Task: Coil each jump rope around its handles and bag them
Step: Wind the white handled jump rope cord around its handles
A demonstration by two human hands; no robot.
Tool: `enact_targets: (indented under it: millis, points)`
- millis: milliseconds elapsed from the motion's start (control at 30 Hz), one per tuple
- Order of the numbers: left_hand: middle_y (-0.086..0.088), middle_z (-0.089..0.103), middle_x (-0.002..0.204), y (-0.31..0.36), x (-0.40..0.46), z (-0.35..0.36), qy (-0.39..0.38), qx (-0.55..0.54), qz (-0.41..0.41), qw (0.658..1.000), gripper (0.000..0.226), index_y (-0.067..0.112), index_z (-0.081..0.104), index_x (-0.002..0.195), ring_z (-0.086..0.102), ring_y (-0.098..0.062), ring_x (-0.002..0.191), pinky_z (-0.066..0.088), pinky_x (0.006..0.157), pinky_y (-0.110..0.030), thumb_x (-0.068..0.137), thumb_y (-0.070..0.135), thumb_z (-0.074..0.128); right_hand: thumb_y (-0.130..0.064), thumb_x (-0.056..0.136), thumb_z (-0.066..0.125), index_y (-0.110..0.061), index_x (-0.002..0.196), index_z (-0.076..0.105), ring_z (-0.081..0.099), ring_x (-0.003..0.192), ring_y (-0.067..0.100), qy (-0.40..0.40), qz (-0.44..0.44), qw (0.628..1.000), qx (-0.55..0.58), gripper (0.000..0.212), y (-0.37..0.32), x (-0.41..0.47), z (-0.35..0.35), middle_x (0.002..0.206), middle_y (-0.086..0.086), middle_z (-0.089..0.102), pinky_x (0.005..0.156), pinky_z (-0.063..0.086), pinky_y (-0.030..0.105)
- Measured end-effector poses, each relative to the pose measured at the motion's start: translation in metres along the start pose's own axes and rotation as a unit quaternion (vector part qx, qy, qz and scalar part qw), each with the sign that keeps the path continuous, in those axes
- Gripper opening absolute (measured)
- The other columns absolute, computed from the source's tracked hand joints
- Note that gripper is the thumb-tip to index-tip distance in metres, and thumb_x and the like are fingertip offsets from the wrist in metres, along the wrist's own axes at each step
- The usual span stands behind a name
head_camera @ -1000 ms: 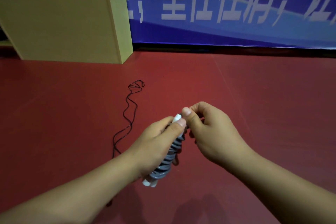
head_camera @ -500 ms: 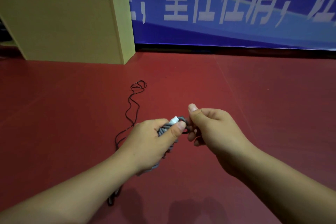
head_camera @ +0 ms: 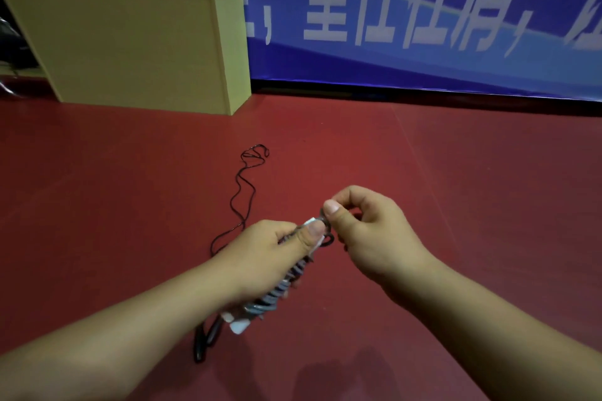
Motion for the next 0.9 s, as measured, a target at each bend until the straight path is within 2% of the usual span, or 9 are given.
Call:
enact_targets:
  millis: [67, 133, 333, 467, 567, 600, 667, 767, 900]
  points:
    - [0.002, 0.059, 0.057, -0.001, -0.006, -0.007, -0.023, -0.116, -0.065, 0.991, 0.084, 0.004, 0.063, 0.083, 0.055, -0.016, 0.051, 0.047, 0.053, -0.025, 0.066, 0.083, 0.043, -0.02, 0.094, 0.061, -0.014, 0.073, 0.063, 0.042, 0.044, 0.0, 0.021, -0.033, 0.999, 0.009, 0.022, -0.007, 0.004, 0.007, 0.051, -0.01, 0.054, 0.045, 0.034, 0.015]
    - [-0.006, 0.064, 0.059, -0.002, -0.015, -0.019, -0.014, -0.161, -0.098, 0.982, 0.075, 0.007, 0.064, 0.083, 0.059, -0.022, 0.049, 0.049, 0.051, -0.025, 0.064, 0.078, 0.046, -0.02, 0.094, 0.061, -0.014, 0.074, 0.063, 0.042, 0.045, -0.001, 0.021, -0.038, 0.997, 0.057, 0.022, -0.014, 0.01, 0.02, 0.051, -0.011, 0.054, 0.045, 0.035, 0.015]
    - [-0.008, 0.059, 0.063, -0.022, -0.042, -0.072, 0.087, -0.115, -0.109, 0.983, 0.08, -0.001, 0.061, 0.088, 0.055, -0.02, 0.056, 0.045, 0.053, -0.026, 0.069, 0.076, 0.047, -0.022, 0.094, 0.063, -0.019, 0.076, 0.067, 0.046, 0.056, 0.006, -0.06, -0.006, 0.986, 0.153, 0.019, -0.027, 0.021, 0.08, 0.059, -0.009, 0.055, 0.057, 0.04, 0.021]
    - [-0.01, 0.068, 0.075, -0.05, -0.058, -0.095, 0.099, -0.104, -0.216, 0.966, 0.066, 0.013, 0.063, 0.085, 0.063, -0.026, 0.066, 0.053, 0.065, -0.033, 0.083, 0.076, 0.044, -0.025, 0.097, 0.058, -0.02, 0.08, 0.069, 0.042, 0.063, 0.016, -0.104, 0.045, 0.984, 0.14, 0.021, -0.022, 0.023, 0.128, 0.07, 0.002, 0.055, 0.055, 0.036, 0.026]
    - [-0.012, 0.072, 0.091, -0.076, -0.083, -0.119, 0.106, 0.015, -0.265, 0.958, 0.076, 0.009, 0.066, 0.095, 0.069, -0.03, 0.084, 0.055, 0.078, -0.035, 0.087, 0.078, 0.035, -0.024, 0.098, 0.055, -0.018, 0.084, 0.068, 0.04, 0.058, 0.016, -0.149, 0.074, 0.979, 0.118, 0.02, -0.012, 0.016, 0.171, 0.069, 0.002, 0.053, 0.053, 0.035, 0.024]
    - [-0.011, 0.072, 0.087, -0.085, -0.09, -0.124, 0.111, 0.027, -0.271, 0.956, 0.074, 0.01, 0.065, 0.092, 0.069, -0.03, 0.08, 0.054, 0.075, -0.034, 0.087, 0.077, 0.035, -0.023, 0.098, 0.054, -0.018, 0.087, 0.069, 0.041, 0.055, 0.014, -0.158, 0.083, 0.977, 0.117, 0.019, -0.007, 0.014, 0.183, 0.069, -0.001, 0.055, 0.052, 0.035, 0.024]
    - [-0.011, 0.07, 0.076, -0.111, -0.114, -0.128, 0.129, -0.033, -0.293, 0.947, 0.067, 0.012, 0.061, 0.085, 0.065, -0.027, 0.065, 0.054, 0.066, -0.032, 0.087, 0.076, 0.039, -0.021, 0.099, 0.053, -0.017, 0.09, 0.069, 0.042, 0.051, 0.011, -0.182, 0.091, 0.972, 0.117, 0.018, -0.001, 0.007, 0.214, 0.073, -0.003, 0.059, 0.051, 0.035, 0.022]
    - [-0.01, 0.065, 0.069, -0.16, -0.154, -0.118, 0.188, -0.149, -0.335, 0.911, 0.06, 0.013, 0.059, 0.084, 0.059, -0.023, 0.054, 0.051, 0.054, -0.027, 0.09, 0.071, 0.043, -0.023, 0.099, 0.053, -0.013, 0.093, 0.068, 0.042, 0.051, 0.012, -0.223, 0.095, 0.965, 0.101, 0.02, 0.016, -0.01, 0.27, 0.077, 0.003, 0.059, 0.048, 0.033, 0.021]
    - [-0.008, 0.059, 0.062, -0.238, -0.213, -0.074, 0.285, -0.322, -0.413, 0.803, 0.061, 0.01, 0.059, 0.082, 0.054, -0.02, 0.046, 0.045, 0.049, -0.022, 0.093, 0.068, 0.041, -0.027, 0.098, 0.055, -0.012, 0.079, 0.063, 0.039, 0.053, 0.017, -0.308, 0.117, 0.943, 0.041, 0.026, 0.054, -0.058, 0.348, 0.072, 0.013, 0.053, 0.051, 0.032, 0.025]
Point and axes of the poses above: each hand's wrist, its own x-axis towards the middle knuckle, its own z-axis out of the palm, y = z × x, the point moved 4 cm from there along x, towards the middle knuckle
